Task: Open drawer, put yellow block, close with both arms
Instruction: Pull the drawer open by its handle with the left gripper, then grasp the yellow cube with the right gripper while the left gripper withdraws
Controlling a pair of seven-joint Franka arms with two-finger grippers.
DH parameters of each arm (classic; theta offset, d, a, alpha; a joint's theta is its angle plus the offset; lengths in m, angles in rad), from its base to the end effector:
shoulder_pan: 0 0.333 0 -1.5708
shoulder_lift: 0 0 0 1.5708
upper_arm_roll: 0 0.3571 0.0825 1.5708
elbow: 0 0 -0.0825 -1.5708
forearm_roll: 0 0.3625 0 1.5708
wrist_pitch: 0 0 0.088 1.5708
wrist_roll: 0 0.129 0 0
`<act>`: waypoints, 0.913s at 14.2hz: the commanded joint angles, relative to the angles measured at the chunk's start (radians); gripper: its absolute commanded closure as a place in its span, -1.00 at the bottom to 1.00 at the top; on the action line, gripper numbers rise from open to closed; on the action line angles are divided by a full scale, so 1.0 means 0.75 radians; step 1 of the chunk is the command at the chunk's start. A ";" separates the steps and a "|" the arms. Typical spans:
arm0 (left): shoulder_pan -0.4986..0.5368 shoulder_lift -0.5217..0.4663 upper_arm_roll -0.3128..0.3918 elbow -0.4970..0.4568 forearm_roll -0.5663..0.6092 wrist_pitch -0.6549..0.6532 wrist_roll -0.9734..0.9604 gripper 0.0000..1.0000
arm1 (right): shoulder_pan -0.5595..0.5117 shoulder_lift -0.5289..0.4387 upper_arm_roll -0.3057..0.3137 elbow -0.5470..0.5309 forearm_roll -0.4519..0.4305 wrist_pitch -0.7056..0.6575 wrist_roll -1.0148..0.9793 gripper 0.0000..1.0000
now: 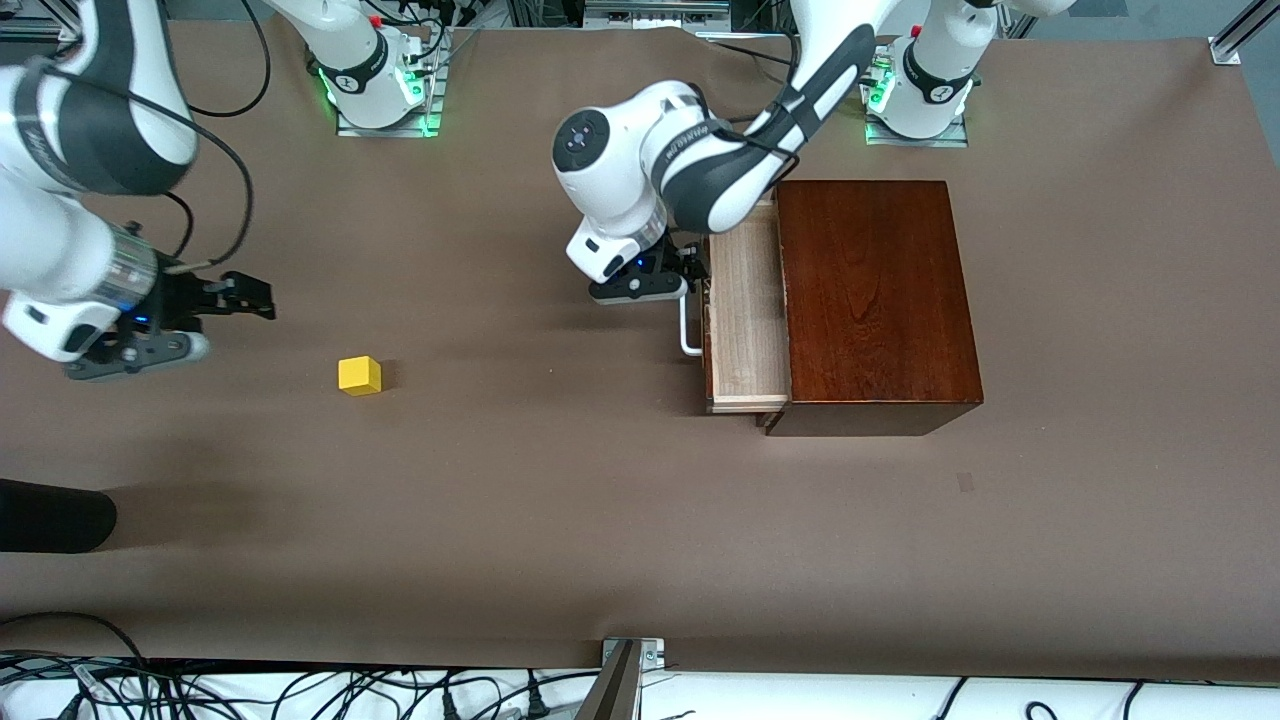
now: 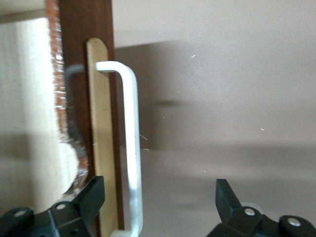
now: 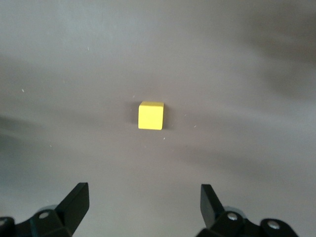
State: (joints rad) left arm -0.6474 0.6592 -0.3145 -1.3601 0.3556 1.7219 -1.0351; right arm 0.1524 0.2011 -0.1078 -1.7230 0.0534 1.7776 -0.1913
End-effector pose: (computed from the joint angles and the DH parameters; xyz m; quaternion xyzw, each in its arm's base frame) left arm 0.4668 -0.5173 0.3481 -0.9888 -0.0045 0.0104 0.1491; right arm 0.5879 0.0364 0.4786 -0.9911 -0.1103 0.0712 0.0201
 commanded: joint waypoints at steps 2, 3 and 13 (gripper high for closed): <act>0.008 -0.091 -0.006 0.097 -0.050 -0.126 -0.011 -1.00 | 0.007 -0.017 0.009 -0.228 0.017 0.227 0.003 -1.00; 0.022 -0.156 0.000 0.097 -0.124 -0.150 -0.009 -1.00 | 0.007 -0.006 0.023 -0.269 0.017 0.296 0.006 -1.00; 0.693 -0.527 -0.004 0.075 -0.357 -0.526 0.788 -1.00 | 0.016 0.288 0.052 -0.476 0.029 0.928 0.020 -1.00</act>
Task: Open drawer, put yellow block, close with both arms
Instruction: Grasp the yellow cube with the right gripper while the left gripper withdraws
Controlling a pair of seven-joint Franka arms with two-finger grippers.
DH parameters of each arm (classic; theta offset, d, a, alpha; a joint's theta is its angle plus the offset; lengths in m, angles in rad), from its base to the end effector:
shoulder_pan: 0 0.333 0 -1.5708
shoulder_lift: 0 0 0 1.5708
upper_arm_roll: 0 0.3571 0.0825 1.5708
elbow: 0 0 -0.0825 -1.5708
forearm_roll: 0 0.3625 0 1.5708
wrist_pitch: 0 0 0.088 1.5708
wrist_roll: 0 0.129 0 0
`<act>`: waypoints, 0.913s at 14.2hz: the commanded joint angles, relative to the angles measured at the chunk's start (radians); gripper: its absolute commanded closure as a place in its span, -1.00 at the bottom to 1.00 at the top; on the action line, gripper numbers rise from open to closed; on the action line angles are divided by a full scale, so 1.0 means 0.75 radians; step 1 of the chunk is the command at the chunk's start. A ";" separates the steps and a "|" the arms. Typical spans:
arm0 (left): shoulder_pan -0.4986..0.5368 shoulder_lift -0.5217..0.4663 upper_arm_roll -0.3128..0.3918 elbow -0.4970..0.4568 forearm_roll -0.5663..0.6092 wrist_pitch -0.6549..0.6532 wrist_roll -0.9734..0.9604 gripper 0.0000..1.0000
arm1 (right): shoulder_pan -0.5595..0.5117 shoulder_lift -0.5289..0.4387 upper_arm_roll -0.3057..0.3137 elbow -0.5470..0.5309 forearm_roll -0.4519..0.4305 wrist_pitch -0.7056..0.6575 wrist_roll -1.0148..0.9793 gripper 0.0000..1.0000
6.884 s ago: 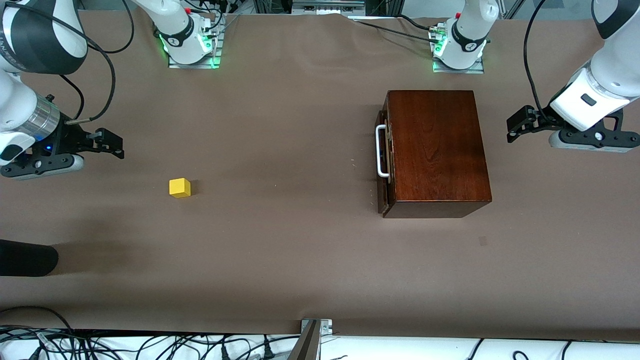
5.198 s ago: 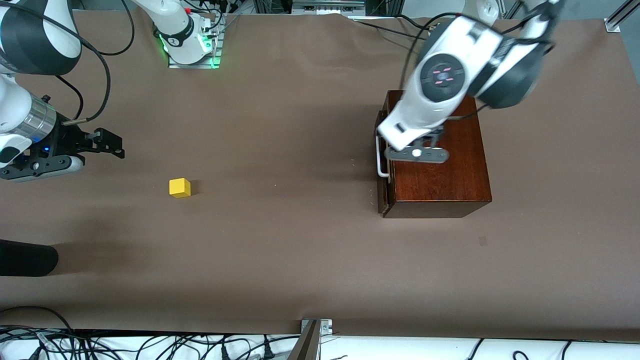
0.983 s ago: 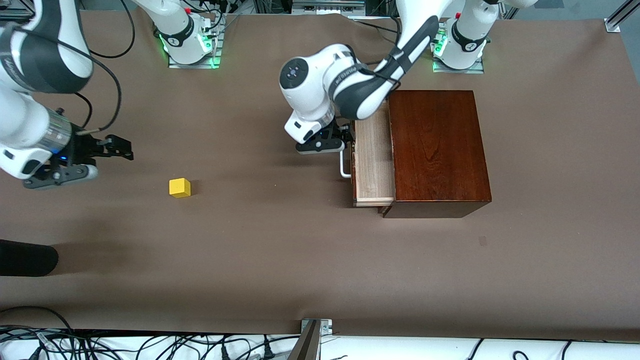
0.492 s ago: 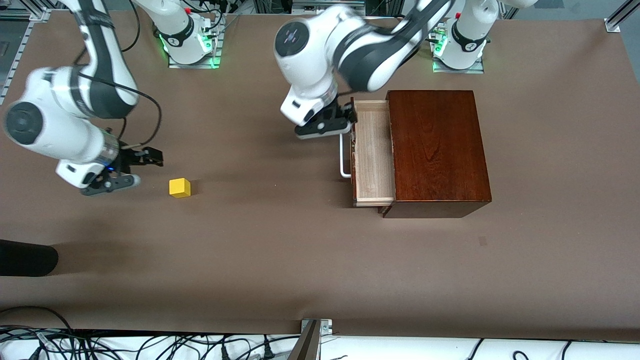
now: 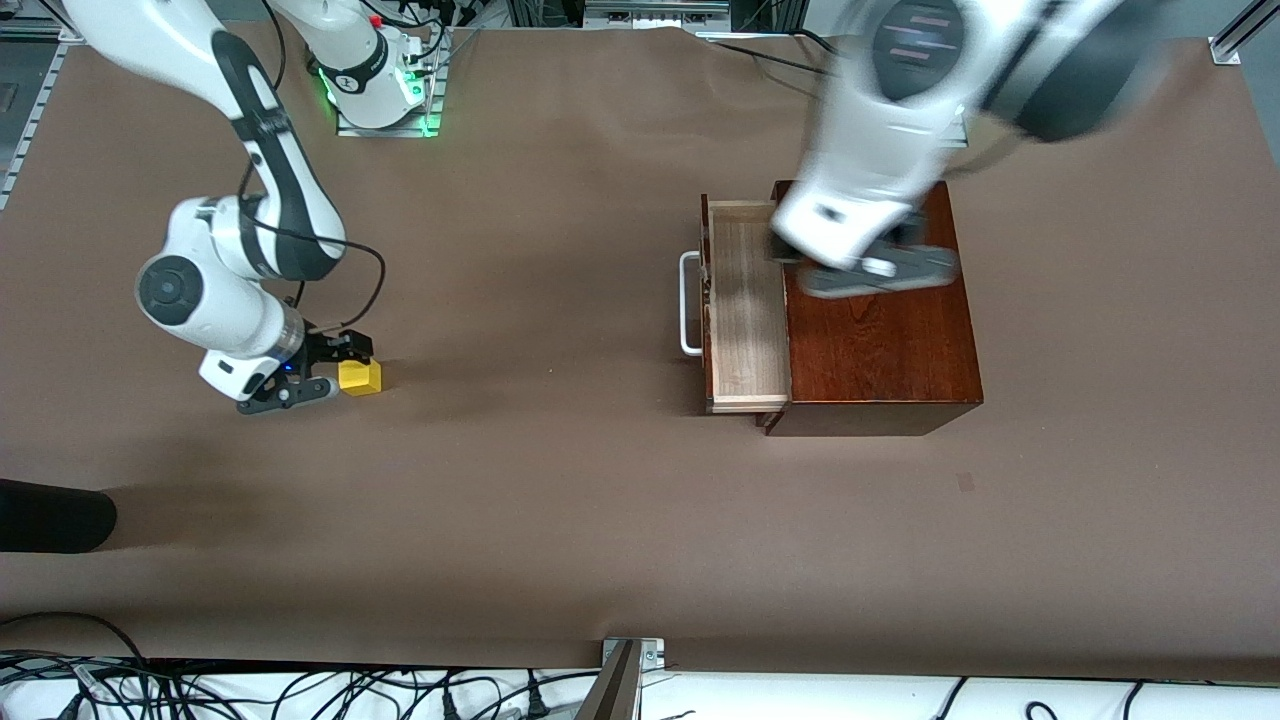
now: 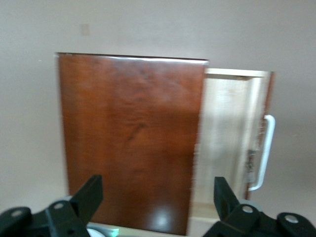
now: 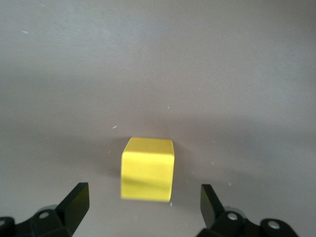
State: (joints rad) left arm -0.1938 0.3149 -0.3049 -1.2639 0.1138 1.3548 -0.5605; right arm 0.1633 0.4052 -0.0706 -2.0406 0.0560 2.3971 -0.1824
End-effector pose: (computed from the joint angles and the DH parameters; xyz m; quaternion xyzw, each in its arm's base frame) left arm 0.5549 -0.2466 0.5878 -0.9936 -0.0392 0.0859 0.0613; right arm 0.5911 0.0579 0.2707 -0.9926 -0.1187 0.0234 0.0056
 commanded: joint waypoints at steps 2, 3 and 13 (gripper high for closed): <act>0.194 -0.084 -0.017 -0.057 -0.037 -0.047 0.345 -1.00 | 0.001 0.047 0.002 -0.057 0.028 0.134 0.012 -1.00; 0.254 -0.086 -0.017 -0.057 -0.037 -0.047 0.446 -1.00 | 0.001 0.057 0.004 -0.061 0.028 0.144 0.014 -0.97; 0.105 -0.477 0.482 -0.661 -0.205 0.462 0.788 -1.00 | 0.015 0.082 0.035 -0.026 0.028 0.183 0.049 1.00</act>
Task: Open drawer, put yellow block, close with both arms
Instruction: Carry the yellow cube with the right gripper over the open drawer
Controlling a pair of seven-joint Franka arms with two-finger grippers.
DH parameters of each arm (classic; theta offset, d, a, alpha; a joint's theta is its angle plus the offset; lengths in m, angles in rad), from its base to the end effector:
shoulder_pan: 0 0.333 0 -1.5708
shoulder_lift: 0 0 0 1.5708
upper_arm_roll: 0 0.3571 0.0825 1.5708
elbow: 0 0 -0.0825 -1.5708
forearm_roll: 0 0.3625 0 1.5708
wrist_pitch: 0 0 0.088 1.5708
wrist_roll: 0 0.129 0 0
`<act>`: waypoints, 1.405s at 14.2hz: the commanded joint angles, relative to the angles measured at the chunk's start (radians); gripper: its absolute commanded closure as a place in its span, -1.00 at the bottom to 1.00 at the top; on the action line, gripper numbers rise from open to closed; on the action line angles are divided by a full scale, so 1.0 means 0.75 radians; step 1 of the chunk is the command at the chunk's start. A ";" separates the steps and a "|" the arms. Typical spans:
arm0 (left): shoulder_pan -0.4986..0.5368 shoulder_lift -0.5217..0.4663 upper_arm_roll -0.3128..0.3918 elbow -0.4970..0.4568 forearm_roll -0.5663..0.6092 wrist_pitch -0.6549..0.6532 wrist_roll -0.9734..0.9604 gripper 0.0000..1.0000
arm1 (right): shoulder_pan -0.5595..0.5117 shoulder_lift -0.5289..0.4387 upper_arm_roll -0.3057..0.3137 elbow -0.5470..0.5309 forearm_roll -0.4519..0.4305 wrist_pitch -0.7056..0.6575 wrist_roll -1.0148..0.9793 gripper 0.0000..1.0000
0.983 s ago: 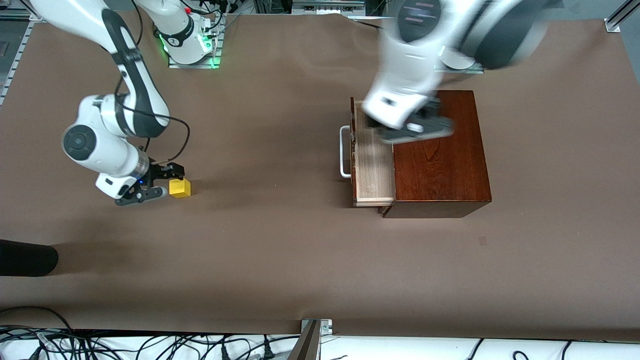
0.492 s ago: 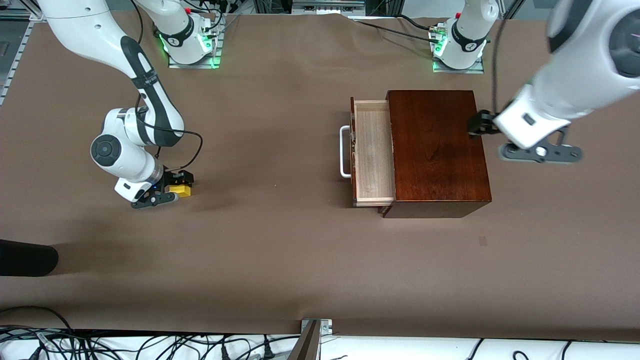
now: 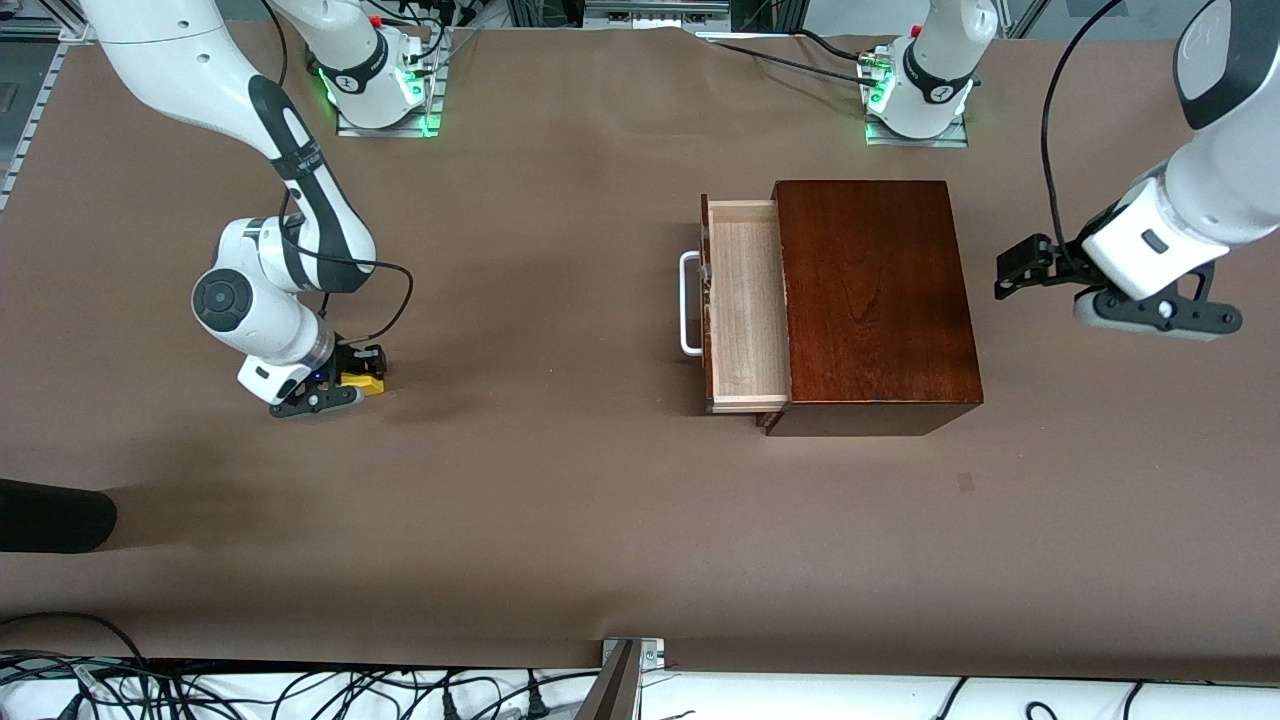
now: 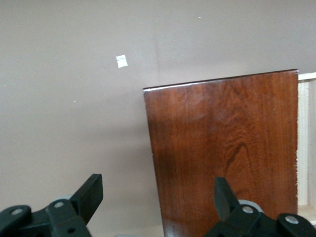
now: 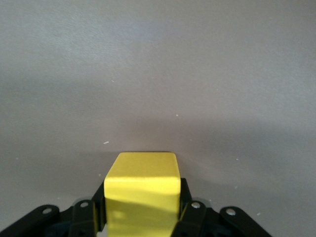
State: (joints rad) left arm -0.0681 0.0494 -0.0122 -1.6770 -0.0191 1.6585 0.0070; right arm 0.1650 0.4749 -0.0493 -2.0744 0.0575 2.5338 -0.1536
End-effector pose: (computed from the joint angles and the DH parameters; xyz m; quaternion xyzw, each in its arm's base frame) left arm 0.5480 -0.0463 0.5763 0.9985 -0.0425 -0.0343 0.0085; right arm 0.5894 0.0695 0.2281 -0.9935 -0.1133 0.0072 0.0051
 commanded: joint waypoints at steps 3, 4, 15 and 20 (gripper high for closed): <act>-0.050 -0.148 0.084 -0.137 -0.009 0.071 0.009 -1.00 | 0.027 -0.064 0.049 0.080 0.007 -0.036 -0.032 1.00; -0.050 -0.140 0.084 -0.130 -0.005 0.075 0.007 -1.00 | 0.027 -0.069 0.072 0.119 0.007 -0.057 -0.067 1.00; -0.061 -0.131 0.076 -0.089 0.093 0.063 0.013 -1.00 | 0.376 -0.010 0.344 0.649 -0.095 -0.388 -0.161 1.00; -0.065 -0.131 0.076 -0.089 0.093 0.059 0.015 -1.00 | 0.653 0.127 0.340 0.876 -0.195 -0.423 -0.104 1.00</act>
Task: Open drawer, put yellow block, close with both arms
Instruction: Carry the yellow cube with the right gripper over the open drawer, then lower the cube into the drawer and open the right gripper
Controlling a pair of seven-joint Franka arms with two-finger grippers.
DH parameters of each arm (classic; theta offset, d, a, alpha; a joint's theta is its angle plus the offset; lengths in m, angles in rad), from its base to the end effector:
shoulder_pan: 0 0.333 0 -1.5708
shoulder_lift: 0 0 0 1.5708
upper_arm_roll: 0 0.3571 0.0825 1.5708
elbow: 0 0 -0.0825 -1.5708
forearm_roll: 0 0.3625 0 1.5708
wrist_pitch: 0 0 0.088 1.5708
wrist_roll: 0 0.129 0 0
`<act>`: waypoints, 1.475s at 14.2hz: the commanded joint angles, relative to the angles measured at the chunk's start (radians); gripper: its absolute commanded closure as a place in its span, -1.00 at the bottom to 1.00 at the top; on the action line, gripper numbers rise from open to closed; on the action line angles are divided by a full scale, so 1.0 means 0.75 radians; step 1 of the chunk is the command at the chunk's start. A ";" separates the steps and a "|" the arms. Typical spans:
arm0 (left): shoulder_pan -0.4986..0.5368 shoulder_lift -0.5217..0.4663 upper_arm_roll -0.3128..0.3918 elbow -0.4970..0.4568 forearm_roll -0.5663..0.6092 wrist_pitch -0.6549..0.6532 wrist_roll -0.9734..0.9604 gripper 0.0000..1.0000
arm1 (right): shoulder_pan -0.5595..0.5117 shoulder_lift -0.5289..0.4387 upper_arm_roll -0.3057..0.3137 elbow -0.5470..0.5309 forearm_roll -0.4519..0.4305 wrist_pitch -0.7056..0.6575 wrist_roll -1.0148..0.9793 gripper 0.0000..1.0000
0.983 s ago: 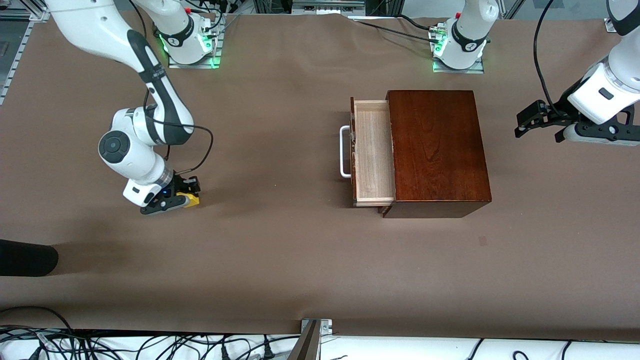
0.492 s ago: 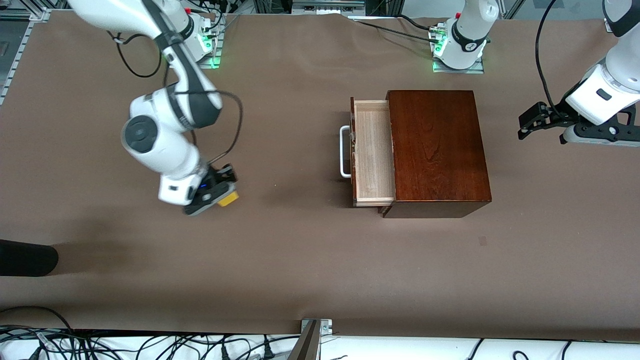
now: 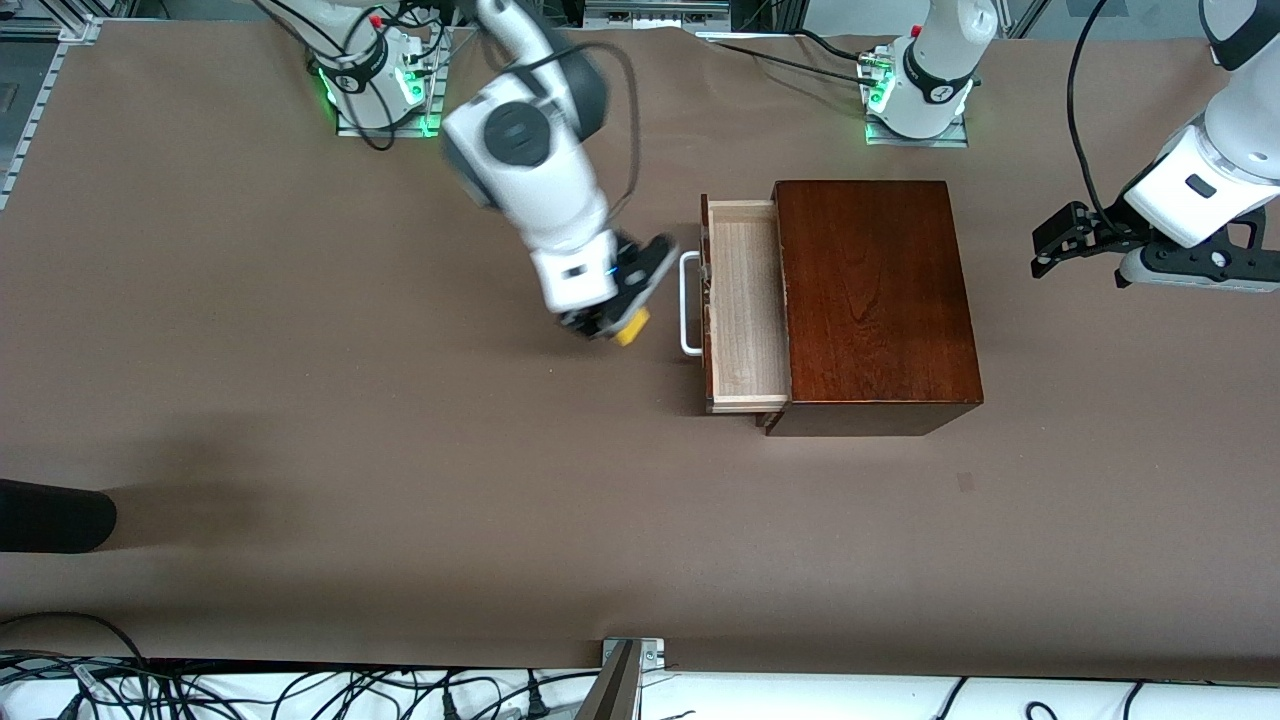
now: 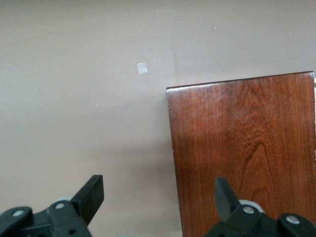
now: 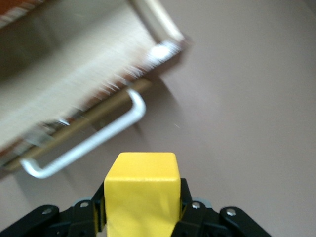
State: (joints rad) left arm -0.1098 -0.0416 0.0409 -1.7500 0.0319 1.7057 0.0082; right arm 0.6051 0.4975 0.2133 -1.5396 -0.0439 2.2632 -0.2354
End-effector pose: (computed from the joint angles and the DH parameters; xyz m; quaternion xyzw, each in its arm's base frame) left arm 0.5247 -0.0321 0.5960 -0.9991 0.0407 0.0009 0.0150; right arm 0.5111 0.5040 0.4184 -0.8612 -0.4934 -0.1047 0.0631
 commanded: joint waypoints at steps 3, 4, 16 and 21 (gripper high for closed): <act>-0.009 -0.010 0.005 0.008 0.025 -0.004 0.014 -1.00 | 0.219 0.250 -0.010 0.432 -0.195 -0.205 -0.001 1.00; -0.009 -0.012 0.005 0.008 0.025 -0.004 0.014 -1.00 | 0.301 0.304 -0.016 0.536 -0.250 -0.290 0.001 1.00; -0.007 -0.010 0.005 0.008 0.025 -0.004 0.024 -1.00 | 0.482 0.466 -0.070 0.640 -0.414 -0.320 -0.046 1.00; -0.007 -0.010 0.005 0.008 0.025 -0.018 0.026 -1.00 | 0.480 0.503 -0.072 0.640 -0.416 -0.316 -0.103 1.00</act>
State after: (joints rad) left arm -0.1103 -0.0417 0.0410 -1.7496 0.0323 1.7044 0.0082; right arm 0.9547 0.8510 0.1664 -1.1035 -0.3391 2.0316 -0.2786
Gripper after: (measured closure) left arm 0.000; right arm 0.445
